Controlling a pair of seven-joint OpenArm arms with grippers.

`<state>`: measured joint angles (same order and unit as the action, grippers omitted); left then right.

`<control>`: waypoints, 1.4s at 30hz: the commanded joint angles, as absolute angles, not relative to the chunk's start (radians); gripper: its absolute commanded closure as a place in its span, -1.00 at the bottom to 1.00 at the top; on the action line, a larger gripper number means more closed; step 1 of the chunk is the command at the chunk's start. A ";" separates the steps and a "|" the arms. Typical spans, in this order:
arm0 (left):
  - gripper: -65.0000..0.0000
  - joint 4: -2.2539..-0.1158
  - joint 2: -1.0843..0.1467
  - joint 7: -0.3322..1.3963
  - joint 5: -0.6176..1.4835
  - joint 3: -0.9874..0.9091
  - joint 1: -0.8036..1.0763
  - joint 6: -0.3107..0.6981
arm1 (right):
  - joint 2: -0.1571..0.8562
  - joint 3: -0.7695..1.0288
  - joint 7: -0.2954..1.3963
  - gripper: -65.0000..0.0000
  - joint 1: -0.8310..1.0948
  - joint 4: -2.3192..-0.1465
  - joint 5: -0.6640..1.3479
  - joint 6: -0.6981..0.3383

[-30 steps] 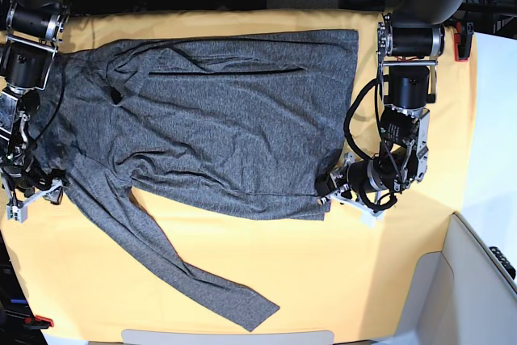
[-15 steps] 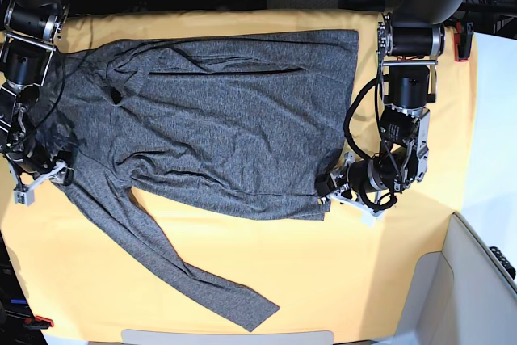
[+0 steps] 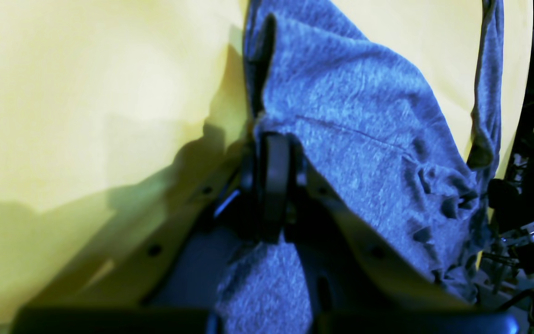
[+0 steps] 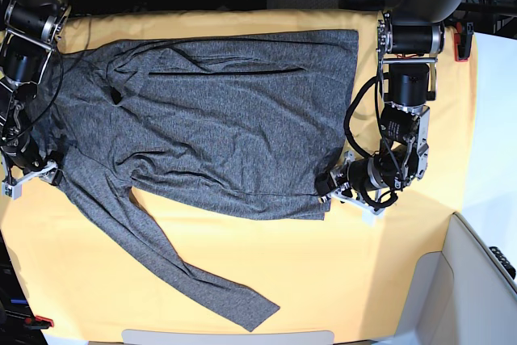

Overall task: Fold the T-shirt properly
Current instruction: 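Pinch the shirt side edges with both grippers, then lift the hem half with both grippers and fold it onto the shoulders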

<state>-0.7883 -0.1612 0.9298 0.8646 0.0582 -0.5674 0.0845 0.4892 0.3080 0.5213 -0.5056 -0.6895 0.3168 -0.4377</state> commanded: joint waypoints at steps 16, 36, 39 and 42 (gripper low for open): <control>0.98 -0.799 -0.168 0.940 0.851 0.059 -0.585 0.081 | 0.438 0.303 0.549 0.30 -0.503 -0.693 0.315 -0.476; 0.98 -0.858 -0.188 0.940 0.851 0.048 -0.579 0.081 | 0.400 0.305 0.524 1.00 -0.401 -0.949 0.130 -0.469; 0.98 -0.908 -0.196 0.943 0.851 0.047 -0.549 0.081 | 0.404 0.306 0.522 1.00 -0.366 -0.997 0.130 -0.469; 0.98 -0.951 -0.205 0.946 0.851 0.047 -0.539 0.081 | 0.404 0.312 0.518 1.00 -0.329 -1.041 0.130 -0.469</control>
<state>-0.9272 -0.1970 0.9535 0.8394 0.0498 -0.5034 0.0750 0.3862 0.3073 0.5243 -0.3134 -1.0248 0.1268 -0.4671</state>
